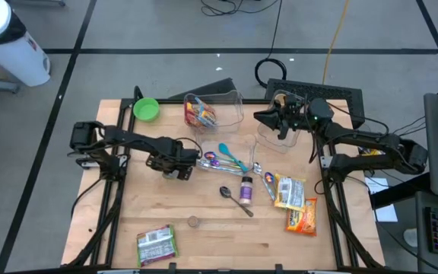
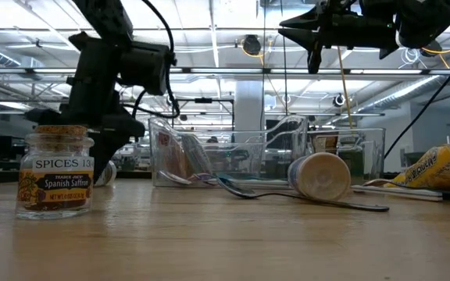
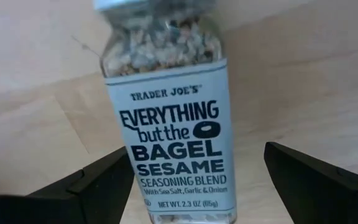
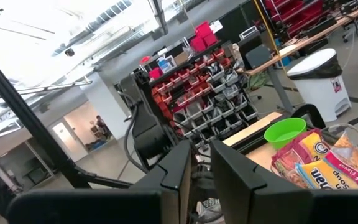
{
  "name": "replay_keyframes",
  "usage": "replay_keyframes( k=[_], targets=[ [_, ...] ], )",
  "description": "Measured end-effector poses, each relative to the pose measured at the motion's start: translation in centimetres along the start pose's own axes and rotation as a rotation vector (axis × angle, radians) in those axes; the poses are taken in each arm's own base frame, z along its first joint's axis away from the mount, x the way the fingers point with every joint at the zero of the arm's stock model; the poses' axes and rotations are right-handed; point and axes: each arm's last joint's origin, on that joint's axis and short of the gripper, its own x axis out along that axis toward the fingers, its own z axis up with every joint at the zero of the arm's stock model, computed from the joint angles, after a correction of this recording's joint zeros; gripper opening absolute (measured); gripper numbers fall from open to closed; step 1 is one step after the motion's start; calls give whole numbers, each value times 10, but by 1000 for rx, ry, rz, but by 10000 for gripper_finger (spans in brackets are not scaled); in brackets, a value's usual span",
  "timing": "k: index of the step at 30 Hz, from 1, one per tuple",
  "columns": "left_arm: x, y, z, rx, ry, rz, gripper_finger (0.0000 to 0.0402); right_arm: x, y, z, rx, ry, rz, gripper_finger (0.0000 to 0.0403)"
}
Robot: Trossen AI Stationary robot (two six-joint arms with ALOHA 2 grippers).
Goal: Pick & Place Food Item
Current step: Put the white seasoning bottle into the top right transparent bin
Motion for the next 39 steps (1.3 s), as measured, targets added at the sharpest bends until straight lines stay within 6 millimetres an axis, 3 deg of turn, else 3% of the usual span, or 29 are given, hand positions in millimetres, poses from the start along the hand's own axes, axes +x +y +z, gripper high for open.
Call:
replay_keyframes(
  k=[10, 19, 28, 33, 39],
  targets=[
    [6, -2, 0, 36, 62, 15, 338, 0, 0, 0, 11, 0, 1, 54],
    [6, -2, 0, -2, 59, 14, 207, 0, 0, 0, 10, 0, 1, 54],
    [3, 1, -3, 40, 33, 44, 206, 0, 0, 0, 11, -1, 1, 54],
    [-13, 16, -19, 87, 64, 90, 206, 0, 1, 1, 10, -7, 5, 54],
    [-49, 39, -47, 129, 35, -11, 206, 0, 2, 2, 1, -23, 16, 54]
  ],
)
